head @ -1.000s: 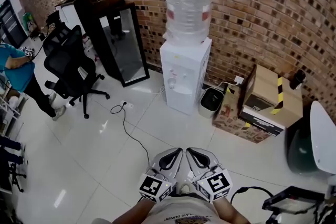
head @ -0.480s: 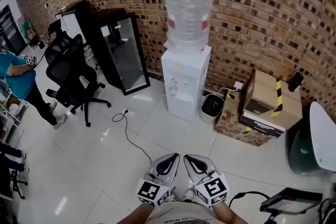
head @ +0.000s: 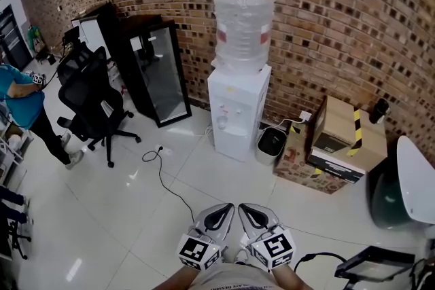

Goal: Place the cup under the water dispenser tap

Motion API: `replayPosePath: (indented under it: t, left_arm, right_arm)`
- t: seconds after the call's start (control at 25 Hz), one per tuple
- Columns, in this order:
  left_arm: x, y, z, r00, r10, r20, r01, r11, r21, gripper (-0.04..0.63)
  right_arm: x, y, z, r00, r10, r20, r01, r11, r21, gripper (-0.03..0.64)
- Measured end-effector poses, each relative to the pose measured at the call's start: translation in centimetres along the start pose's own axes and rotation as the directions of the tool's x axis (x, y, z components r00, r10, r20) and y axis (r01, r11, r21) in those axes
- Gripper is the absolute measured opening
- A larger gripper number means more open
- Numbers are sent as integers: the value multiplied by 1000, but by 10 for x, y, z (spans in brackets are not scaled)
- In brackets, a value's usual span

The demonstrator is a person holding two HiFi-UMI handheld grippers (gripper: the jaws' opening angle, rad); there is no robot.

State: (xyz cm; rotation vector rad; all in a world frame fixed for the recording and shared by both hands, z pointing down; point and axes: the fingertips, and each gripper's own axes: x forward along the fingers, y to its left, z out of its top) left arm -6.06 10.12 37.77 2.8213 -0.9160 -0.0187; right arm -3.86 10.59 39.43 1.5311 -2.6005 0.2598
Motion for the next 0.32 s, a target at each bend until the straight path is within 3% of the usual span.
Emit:
replayPosePath:
  t: [0.32]
  left_arm:
    - [-5, 1, 4, 1000, -3, 9, 3, 1000, 0, -8]
  right_arm:
    - [-1, 6, 2, 1000, -4, -2, 4, 1000, -4, 5]
